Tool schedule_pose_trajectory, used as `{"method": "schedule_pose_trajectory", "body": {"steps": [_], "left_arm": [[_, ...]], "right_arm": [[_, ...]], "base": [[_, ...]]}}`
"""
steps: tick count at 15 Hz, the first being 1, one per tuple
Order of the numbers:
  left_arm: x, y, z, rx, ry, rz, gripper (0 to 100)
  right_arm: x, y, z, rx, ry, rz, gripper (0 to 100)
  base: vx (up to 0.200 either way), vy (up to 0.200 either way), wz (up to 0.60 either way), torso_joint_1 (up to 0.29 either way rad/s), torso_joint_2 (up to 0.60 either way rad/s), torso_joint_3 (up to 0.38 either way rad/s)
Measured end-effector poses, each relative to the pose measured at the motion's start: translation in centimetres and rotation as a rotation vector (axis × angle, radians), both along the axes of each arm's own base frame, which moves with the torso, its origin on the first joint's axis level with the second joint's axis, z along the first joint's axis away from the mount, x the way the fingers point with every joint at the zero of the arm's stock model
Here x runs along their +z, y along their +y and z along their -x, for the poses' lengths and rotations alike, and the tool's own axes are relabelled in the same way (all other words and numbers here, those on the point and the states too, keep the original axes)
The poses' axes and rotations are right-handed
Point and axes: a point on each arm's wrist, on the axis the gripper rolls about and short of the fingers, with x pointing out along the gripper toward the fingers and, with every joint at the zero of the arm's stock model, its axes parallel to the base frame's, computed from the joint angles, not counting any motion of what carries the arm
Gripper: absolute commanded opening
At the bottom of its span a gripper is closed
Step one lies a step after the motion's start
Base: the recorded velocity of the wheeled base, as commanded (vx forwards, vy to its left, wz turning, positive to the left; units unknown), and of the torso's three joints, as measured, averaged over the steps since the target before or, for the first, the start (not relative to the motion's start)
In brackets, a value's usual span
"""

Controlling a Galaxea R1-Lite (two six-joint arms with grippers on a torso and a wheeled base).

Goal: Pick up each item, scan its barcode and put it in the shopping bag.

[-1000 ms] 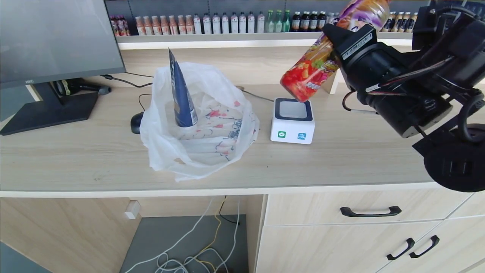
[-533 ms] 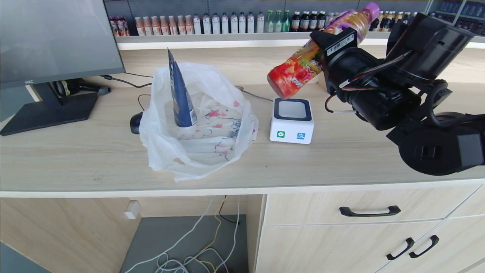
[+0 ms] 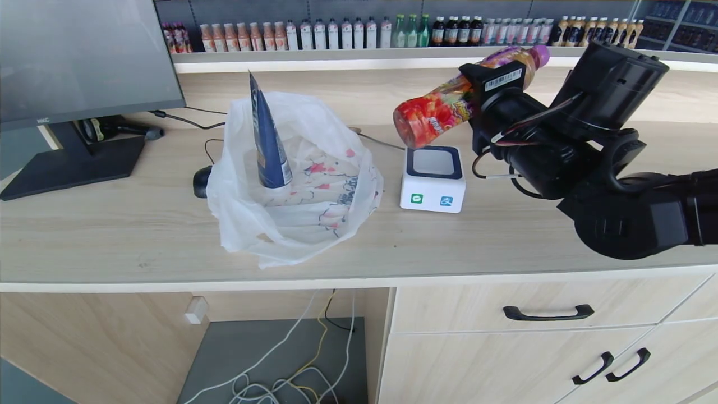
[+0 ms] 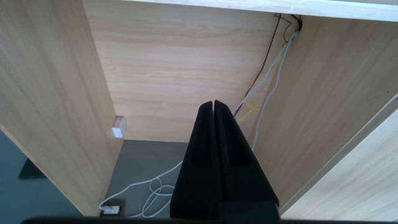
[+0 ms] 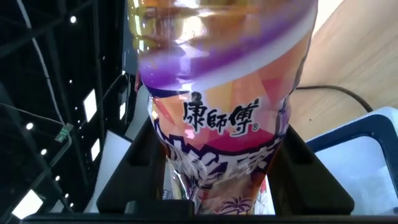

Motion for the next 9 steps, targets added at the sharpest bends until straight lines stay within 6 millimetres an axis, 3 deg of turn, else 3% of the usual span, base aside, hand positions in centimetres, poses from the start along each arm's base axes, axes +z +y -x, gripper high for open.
{"method": "schedule_pose_trajectory", "body": {"steps": [9], "left_arm": [[0.0, 0.0, 0.0, 0.0, 0.0, 0.0, 0]], "right_arm": [[-2.2, -1.3, -2.6, -0.034, 0.063, -0.034, 0]], "base": [[0.0, 0.0, 0.0, 0.0, 0.0, 0.0]]}}
